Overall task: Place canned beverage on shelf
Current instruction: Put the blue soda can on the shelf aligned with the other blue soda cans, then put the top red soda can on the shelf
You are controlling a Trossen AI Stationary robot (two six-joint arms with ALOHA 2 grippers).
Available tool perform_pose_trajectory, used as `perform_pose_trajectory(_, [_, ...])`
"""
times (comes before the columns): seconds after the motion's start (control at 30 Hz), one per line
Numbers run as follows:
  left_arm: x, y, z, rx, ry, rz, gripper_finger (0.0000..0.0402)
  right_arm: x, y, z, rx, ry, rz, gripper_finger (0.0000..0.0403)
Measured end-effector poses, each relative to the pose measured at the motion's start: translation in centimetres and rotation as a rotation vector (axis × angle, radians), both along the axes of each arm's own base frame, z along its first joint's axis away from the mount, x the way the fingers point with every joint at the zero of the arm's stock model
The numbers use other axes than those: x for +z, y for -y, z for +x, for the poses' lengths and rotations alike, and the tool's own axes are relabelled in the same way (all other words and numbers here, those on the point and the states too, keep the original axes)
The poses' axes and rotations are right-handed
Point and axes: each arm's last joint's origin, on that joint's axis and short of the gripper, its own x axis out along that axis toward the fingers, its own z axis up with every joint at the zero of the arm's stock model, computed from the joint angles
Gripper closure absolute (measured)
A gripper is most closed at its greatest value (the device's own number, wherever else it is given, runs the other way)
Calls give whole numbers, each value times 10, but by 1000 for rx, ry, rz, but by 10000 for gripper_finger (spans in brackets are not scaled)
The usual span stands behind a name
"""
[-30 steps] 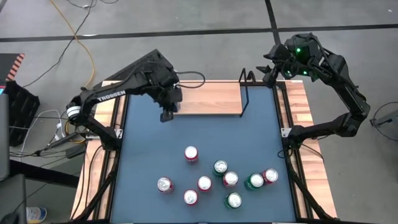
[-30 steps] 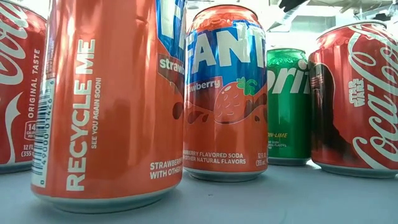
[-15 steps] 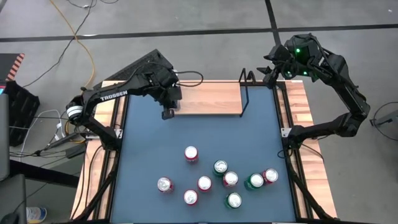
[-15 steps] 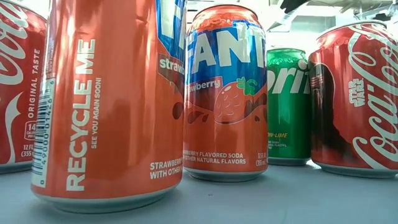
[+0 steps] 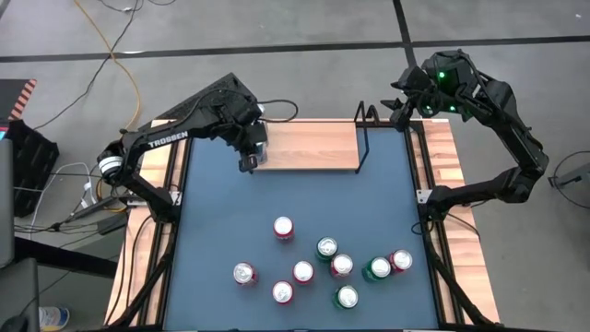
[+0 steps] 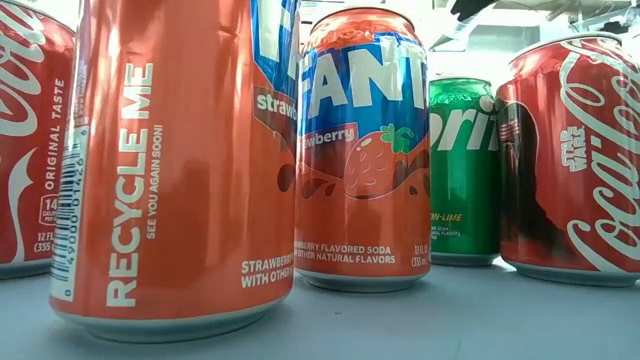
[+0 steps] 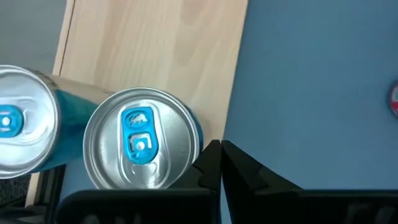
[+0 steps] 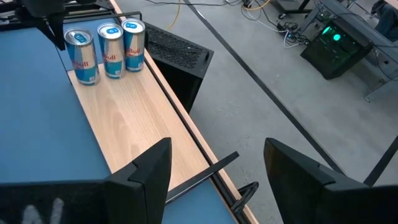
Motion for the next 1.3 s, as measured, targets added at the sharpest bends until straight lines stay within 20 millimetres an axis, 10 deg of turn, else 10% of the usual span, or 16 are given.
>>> perform_pose_trajectory(1.3, [29, 15, 17, 24, 206, -128, 401, -5, -2, -2, -2, -41, 42, 163])
